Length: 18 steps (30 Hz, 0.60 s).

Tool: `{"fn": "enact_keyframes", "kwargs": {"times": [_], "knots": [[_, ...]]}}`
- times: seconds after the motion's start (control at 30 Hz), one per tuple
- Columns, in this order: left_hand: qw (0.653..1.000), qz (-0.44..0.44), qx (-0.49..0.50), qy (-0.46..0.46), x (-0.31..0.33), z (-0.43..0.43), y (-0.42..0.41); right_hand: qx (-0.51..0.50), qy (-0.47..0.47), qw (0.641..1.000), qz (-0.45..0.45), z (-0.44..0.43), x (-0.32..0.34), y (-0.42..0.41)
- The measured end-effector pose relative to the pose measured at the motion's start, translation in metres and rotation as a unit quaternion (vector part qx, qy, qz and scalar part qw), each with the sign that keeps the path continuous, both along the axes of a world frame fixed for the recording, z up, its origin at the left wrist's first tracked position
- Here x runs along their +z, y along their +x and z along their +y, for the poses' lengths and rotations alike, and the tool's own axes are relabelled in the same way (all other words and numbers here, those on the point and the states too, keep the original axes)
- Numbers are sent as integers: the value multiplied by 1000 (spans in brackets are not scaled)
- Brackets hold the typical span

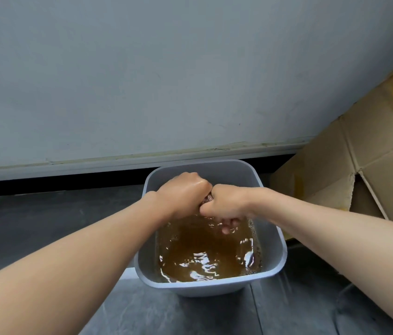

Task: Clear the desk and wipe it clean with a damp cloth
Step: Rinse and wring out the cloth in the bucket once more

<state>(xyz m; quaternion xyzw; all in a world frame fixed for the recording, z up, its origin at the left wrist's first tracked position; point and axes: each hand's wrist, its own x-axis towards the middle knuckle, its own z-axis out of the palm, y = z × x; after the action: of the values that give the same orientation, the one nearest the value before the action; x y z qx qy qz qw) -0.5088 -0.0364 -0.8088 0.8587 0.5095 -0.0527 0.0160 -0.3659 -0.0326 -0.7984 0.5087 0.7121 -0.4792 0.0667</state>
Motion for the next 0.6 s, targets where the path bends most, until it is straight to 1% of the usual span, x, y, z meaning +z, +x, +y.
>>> {"fn": "enact_keyframes", "kwargs": {"times": [0.07, 0.1, 0.17, 0.27, 0.33, 0.4, 0.5, 0.6], "knots": [[998, -16, 51, -40, -1, 2, 6, 44, 101, 992, -54, -1, -3, 0], [996, -28, 69, -56, -3, 3, 8, 68, 161, 981, -85, -2, -4, 0], [989, -47, 99, -94, -4, 4, 11, 115, 280, 943, -138, -6, -5, 1], [973, -84, 145, -158, -4, 5, 15, 156, 396, 883, -197, -8, -9, 3], [951, -119, 177, -224, -3, 4, 17, 179, 440, 848, -237, -8, -12, 3], [919, -150, 212, -297, 0, 3, 19, 195, 474, 818, -260, -7, -16, 4], [874, -186, 251, -372, 6, 3, 19, 212, 512, 792, -257, -2, -14, 5], [813, -239, 270, -457, 9, 4, 12, 227, 537, 775, -243, 2, -15, 5]]}}
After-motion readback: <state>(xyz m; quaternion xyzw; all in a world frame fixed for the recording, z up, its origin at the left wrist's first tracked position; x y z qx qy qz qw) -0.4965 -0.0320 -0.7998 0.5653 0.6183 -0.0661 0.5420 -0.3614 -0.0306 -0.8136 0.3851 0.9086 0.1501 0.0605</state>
